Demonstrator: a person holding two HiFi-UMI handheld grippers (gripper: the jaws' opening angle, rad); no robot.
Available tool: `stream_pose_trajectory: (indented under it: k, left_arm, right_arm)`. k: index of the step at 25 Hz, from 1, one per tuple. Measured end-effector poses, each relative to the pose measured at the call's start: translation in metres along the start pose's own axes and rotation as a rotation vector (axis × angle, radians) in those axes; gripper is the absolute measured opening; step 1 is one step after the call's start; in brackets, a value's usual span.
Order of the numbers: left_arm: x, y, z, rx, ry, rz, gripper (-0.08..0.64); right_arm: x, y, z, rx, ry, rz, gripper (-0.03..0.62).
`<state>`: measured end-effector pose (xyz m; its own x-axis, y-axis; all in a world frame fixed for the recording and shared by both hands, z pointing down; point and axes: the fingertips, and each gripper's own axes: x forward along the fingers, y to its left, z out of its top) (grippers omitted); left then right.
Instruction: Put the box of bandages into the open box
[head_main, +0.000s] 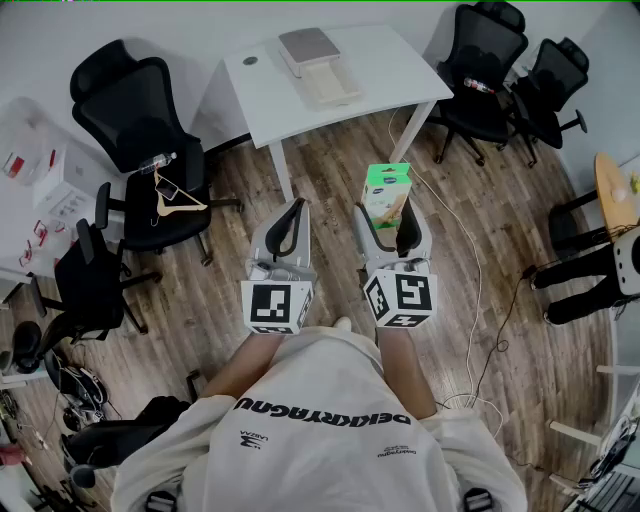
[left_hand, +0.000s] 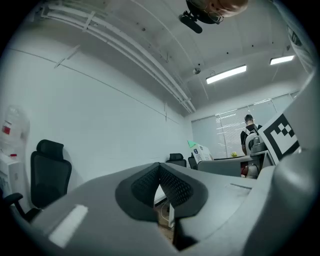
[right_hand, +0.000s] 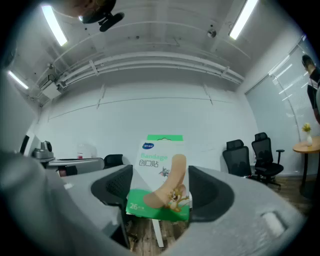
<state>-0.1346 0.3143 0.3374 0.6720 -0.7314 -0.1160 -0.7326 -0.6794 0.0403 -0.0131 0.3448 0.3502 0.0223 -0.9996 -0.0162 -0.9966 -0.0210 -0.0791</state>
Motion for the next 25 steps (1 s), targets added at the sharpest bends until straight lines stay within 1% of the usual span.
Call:
stream_pose_trajectory:
  k: [5,10,14,25]
  left_arm:
    - [-0.003,-0.004,-0.004,-0.006,0.007,0.012,0.002]
    - [-0.007,-0.005,-0.008,-0.009,0.010,0.036,0.000]
    - [-0.006,-0.006,-0.011,0.000,0.007,0.058,0.000]
    - [0.000,-0.034,-0.022,0.018,0.008,0.083,0.000]
  right_arm:
    - [-0.006,-0.004,-0.004,0.007,0.000,0.001,0.348]
    - [-0.009,-0.011,-0.009,-0.003,0.009,0.004,0.348]
    - [-0.009,-0.019,-0.011,0.007,0.005,0.012,0.348]
    - [-0.022,-0.060,-0.021,0.014,0.010,0.031,0.348]
